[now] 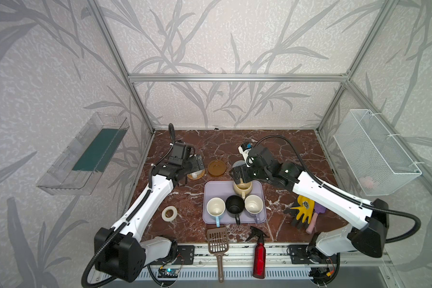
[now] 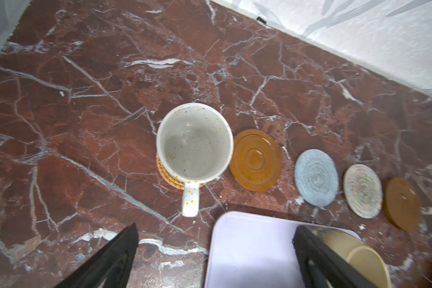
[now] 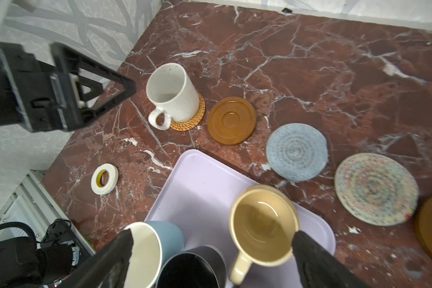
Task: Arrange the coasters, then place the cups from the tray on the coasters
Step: 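Open and raise the left gripper while the right gripper moves over the beige mug, then lower the right gripper into the beige glazed mug and grasp it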
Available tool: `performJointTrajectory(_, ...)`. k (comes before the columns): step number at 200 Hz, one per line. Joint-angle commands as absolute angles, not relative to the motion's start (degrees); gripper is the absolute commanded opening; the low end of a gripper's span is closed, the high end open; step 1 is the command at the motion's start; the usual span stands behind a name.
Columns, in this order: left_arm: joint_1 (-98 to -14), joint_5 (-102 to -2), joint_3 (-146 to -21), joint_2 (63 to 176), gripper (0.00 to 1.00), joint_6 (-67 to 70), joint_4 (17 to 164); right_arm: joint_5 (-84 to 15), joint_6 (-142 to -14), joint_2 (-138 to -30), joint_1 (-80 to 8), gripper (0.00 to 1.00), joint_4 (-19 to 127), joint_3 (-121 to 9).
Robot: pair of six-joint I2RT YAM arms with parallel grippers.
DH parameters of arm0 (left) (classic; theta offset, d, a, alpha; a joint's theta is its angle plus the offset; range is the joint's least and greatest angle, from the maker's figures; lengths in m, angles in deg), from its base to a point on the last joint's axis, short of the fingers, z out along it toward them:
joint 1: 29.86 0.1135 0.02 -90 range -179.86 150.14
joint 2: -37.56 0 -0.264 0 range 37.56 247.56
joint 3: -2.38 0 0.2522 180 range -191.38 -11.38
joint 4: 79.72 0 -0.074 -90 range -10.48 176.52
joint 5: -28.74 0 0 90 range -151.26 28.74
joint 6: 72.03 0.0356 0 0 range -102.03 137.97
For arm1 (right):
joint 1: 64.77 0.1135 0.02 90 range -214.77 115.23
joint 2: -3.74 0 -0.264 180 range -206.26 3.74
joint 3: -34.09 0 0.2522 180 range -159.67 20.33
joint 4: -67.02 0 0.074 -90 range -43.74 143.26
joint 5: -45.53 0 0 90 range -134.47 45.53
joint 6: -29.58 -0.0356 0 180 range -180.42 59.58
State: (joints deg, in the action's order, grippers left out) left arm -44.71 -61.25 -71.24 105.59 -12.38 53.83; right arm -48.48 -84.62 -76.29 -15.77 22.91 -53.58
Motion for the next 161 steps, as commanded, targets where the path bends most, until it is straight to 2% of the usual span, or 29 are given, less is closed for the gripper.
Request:
performJointTrajectory(1, -44.46, -52.51, -69.27, 100.93, 0.99, -15.75, 56.34, -50.62, -84.37, -72.94, -17.55, 0.99, 19.22, -49.71)
performJointTrajectory(37, -44.8, -35.83, -65.82, 98.11, 0.99, -17.18, 64.03, -33.13, -85.93, -70.47, -26.26, 0.99, 17.25, -42.98)
performJointTrajectory(81, -46.18, -29.42, -60.77, 96.28, 0.99, -21.85, 70.16, -37.23, -86.38, -70.62, -24.07, 0.93, 16.33, -39.12)
performJointTrajectory(96, -48.78, -29.82, -60.72, 97.06, 0.98, -22.12, 69.44, -38.52, -85.94, -72.85, -22.81, 0.93, 15.64, -39.69)
performJointTrajectory(127, -55.85, -38.86, -62.95, 98.53, 0.96, -18.71, 62.39, -38.83, -86.71, -77.02, -21.56, 0.89, 17.24, -40.34)
performJointTrajectory(161, -57.01, -39.33, -60.67, 99.61, 0.94, -20.15, 64.67, -41.22, -86.53, -81.04, -19.36, 0.85, 18.25, -42.26)
